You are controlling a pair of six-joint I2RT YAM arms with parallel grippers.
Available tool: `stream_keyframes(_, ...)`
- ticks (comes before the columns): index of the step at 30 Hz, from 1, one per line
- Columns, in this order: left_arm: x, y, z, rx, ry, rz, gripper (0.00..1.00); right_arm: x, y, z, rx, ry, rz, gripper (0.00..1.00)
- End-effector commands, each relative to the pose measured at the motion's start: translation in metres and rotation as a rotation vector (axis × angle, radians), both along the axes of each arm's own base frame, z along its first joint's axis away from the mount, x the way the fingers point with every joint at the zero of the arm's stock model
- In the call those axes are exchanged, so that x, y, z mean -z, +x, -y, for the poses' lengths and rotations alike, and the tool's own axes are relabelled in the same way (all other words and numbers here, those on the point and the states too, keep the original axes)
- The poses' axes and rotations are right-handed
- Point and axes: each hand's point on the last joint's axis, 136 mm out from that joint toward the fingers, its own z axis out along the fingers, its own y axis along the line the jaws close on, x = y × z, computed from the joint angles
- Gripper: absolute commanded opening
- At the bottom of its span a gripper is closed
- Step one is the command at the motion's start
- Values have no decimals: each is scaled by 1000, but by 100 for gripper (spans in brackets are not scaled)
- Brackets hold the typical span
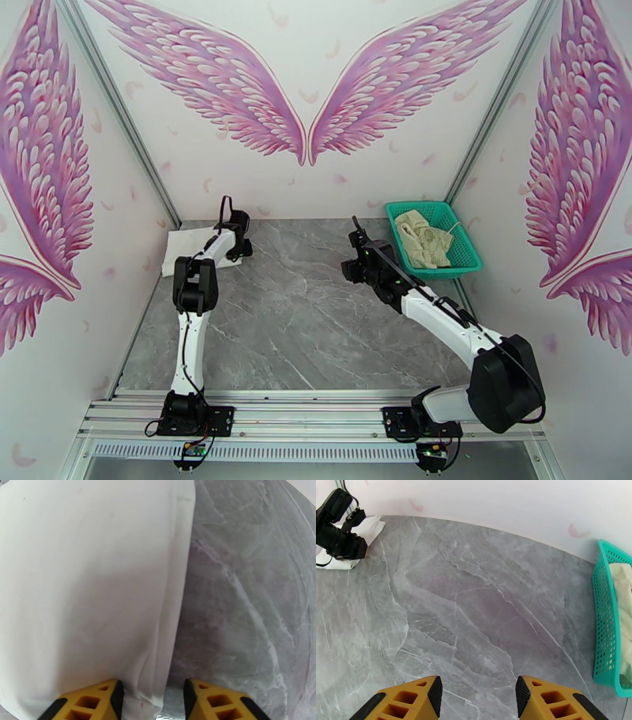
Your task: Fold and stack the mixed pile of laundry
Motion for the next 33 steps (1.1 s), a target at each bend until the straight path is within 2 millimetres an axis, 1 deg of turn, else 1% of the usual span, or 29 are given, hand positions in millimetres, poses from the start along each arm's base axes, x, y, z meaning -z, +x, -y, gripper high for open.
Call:
stream_keyframes(1, -10, -21, -36, -58, -4, -38, 46, -16, 2, 13, 68, 19, 5, 56)
stream_keyframes(2, -12, -23, -40, -61, 0, -36, 46, -18, 3, 15, 75, 22, 6, 56)
stream_keyframes(4, -11, -25, -42, -45, -26, -39, 46, -22, 5, 19, 99, 34, 10, 56)
stream_keyframes(8, -10, -27, -46, -43, -39, -49, 46, -26, 9, 36, 192, 57, -26, 57)
stream_keyframes(10, -13, -26, -43, -34, -50, -39, 47, -29, 10, 46, 235, 29, -39, 62)
stream_keyframes(11, -17, -24, -41, -26, -52, -27, 50, -29, 11, 54, 271, 17, -47, 65)
stream_keyframes(12, -24, -21, -36, -14, -56, -9, 52, -29, 12, 63, 305, 19, -61, 68)
stream_keyframes(14, -39, -15, -26, 13, -68, 24, 55, -31, 15, 75, 311, 61, -98, 70)
stream_keyframes(16, -60, -10, -15, 47, -91, 65, 56, -36, 20, 92, 339, 75, -123, 70)
stream_keyframes(18, -87, -7, -4, 76, -108, 125, 59, -44, 27, 112, 376, 57, -138, 70)
stream_keyframes(20, -113, -6, 7, 106, -119, 179, 62, -49, 33, 137, 447, 41, -149, 80)
stream_keyframes(21, -126, -8, 13, 119, -123, 208, 64, -48, 37, 150, 479, 41, -157, 82)
stream_keyframes(22, -137, -10, 20, 141, -130, 232, 64, -46, 42, 162, 504, 40, -163, 83)
stream_keyframes(24, -156, -19, 39, 190, -148, 279, 66, -32, 54, 187, 562, 59, -198, 84)
stream_keyframes(25, -162, -24, 48, 214, -163, 295, 66, -25, 60, 196, 578, 79, -216, 84)
stream_keyframes(27, -173, -40, 73, 275, -211, 331, 66, -9, 77, 210, 596, 128, -245, 85)
stream_keyframes(30, -180, -66, 105, 344, -285, 374, 66, 13, 105, 230, 638, 152, -271, 86)
stream_keyframes(31, -181, -75, 113, 362, -311, 381, 66, 19, 114, 234, 641, 173, -279, 87)
stream_keyframes(32, -180, -85, 123, 385, -338, 383, 66, 22, 125, 237, 636, 204, -274, 86)
stream_keyframes(33, -176, -95, 130, 399, -348, 372, 66, 31, 135, 240, 639, 227, -283, 85)
